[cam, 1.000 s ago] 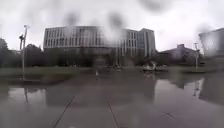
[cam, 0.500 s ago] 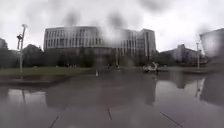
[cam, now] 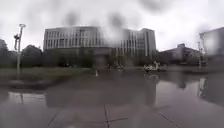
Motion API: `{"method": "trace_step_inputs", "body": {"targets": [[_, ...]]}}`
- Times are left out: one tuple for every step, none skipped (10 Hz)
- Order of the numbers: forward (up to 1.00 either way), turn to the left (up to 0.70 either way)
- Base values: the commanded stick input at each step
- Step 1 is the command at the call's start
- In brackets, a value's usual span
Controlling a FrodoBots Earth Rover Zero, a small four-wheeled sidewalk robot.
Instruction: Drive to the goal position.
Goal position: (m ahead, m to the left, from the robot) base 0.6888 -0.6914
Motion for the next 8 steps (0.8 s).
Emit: {"method": "trace_step_inputs", "body": {"targets": [[0.70,0.00],[0.70,0.00],[0.70,0.00],[0.70,0.00],[0.70,0.00],[0.70,0.00],[0.70,0.00],[0.70,0.00]]}}
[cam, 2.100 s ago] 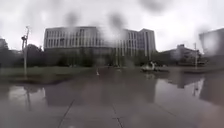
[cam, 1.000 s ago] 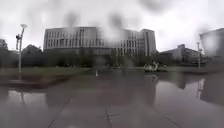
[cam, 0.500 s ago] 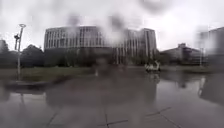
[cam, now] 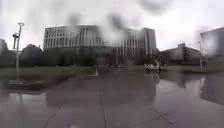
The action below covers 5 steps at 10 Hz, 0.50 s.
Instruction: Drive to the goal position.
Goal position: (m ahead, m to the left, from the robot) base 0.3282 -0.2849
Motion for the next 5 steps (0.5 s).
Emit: {"method": "trace_step_inputs", "body": {"targets": [[0.70,0.00],[0.70,0.00],[0.70,0.00],[0.70,0.00],[0.70,0.00]]}}
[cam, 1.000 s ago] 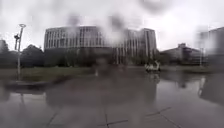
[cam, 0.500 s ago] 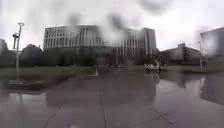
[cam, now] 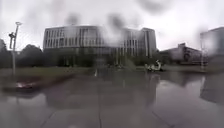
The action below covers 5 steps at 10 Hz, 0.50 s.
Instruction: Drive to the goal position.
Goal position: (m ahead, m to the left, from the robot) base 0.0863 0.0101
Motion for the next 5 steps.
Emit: {"method": "trace_step_inputs", "body": {"targets": [[0.70,0.00],[0.70,0.00],[0.70,0.00],[0.70,0.00],[0.70,0.00]]}}
